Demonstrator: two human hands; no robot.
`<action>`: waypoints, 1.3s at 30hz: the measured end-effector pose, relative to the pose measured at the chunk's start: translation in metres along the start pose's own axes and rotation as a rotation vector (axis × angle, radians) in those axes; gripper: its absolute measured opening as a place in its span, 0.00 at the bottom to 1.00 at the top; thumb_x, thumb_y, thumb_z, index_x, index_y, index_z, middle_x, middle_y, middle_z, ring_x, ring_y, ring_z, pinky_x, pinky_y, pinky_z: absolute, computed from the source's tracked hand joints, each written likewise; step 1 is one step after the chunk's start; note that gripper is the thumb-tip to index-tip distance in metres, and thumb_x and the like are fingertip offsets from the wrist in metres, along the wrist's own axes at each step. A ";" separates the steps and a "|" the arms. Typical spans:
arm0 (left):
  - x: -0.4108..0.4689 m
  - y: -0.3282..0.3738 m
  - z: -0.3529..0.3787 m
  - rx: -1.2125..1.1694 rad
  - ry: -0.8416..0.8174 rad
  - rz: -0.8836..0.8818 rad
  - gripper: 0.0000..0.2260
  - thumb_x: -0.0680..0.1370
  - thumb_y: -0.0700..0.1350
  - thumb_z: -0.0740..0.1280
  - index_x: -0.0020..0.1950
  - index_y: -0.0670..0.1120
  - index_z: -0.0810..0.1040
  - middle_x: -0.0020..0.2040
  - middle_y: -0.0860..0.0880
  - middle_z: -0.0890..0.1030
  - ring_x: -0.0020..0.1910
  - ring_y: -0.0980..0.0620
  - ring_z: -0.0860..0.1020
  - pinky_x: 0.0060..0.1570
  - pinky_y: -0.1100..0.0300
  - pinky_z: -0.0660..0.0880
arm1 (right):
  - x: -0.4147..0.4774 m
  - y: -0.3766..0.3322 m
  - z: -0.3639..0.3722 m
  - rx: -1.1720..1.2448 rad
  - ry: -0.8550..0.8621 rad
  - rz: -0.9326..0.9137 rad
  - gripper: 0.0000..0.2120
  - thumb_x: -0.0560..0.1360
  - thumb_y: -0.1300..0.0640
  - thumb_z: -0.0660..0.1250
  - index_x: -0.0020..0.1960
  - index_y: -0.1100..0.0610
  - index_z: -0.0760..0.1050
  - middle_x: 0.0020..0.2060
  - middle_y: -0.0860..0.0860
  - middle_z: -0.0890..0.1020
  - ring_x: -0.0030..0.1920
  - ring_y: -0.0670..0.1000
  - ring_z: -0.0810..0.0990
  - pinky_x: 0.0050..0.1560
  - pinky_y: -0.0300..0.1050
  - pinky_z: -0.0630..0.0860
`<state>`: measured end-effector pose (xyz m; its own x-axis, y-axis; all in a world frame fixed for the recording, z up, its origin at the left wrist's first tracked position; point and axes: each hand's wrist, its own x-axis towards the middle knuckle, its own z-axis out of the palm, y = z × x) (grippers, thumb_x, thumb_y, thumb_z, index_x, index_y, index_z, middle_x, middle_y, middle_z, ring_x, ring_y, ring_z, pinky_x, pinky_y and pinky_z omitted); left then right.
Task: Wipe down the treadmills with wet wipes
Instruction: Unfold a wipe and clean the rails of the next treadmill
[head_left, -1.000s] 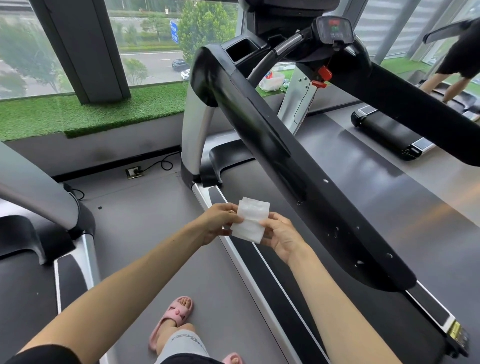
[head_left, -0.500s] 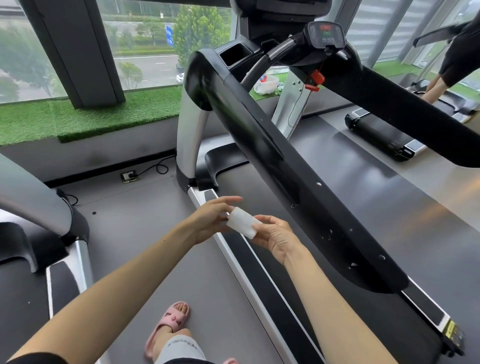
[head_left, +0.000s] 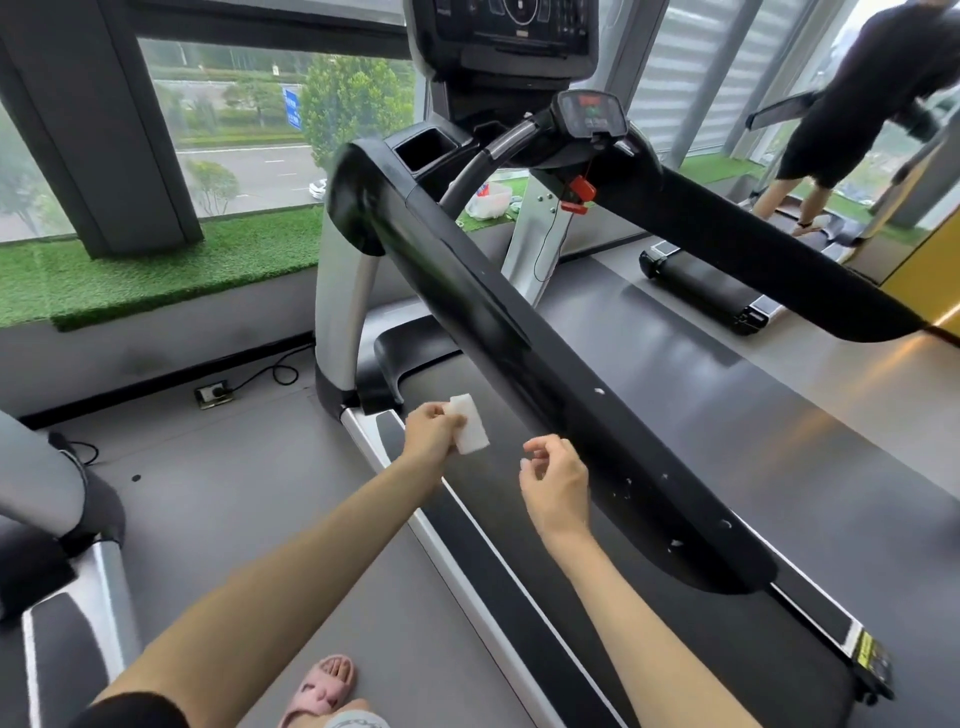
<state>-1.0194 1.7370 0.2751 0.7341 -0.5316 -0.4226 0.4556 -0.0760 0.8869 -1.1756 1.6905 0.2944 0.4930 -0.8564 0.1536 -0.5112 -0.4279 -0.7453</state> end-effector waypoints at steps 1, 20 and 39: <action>0.012 0.009 0.005 0.086 0.055 0.086 0.07 0.74 0.33 0.66 0.42 0.45 0.74 0.39 0.47 0.76 0.42 0.45 0.77 0.44 0.49 0.77 | -0.002 0.004 -0.004 -0.126 0.068 -0.101 0.08 0.73 0.67 0.67 0.51 0.59 0.77 0.48 0.52 0.77 0.43 0.48 0.76 0.42 0.34 0.69; -0.002 -0.033 0.064 0.602 -0.259 1.189 0.09 0.76 0.35 0.59 0.50 0.46 0.73 0.46 0.49 0.73 0.43 0.52 0.73 0.39 0.54 0.74 | -0.013 0.046 -0.042 -0.805 0.303 -0.158 0.42 0.66 0.67 0.71 0.75 0.67 0.55 0.74 0.65 0.61 0.75 0.63 0.59 0.74 0.58 0.52; 0.002 -0.013 0.067 0.428 0.088 0.883 0.07 0.80 0.40 0.60 0.47 0.38 0.74 0.45 0.46 0.71 0.42 0.55 0.68 0.45 0.55 0.69 | -0.013 0.050 -0.054 -0.813 0.313 -0.207 0.38 0.65 0.65 0.70 0.73 0.68 0.62 0.72 0.65 0.64 0.74 0.63 0.60 0.73 0.58 0.56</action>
<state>-1.0578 1.6802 0.2757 0.7659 -0.4807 0.4269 -0.4820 0.0101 0.8761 -1.2459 1.6650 0.2903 0.4767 -0.7282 0.4924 -0.8330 -0.5531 -0.0114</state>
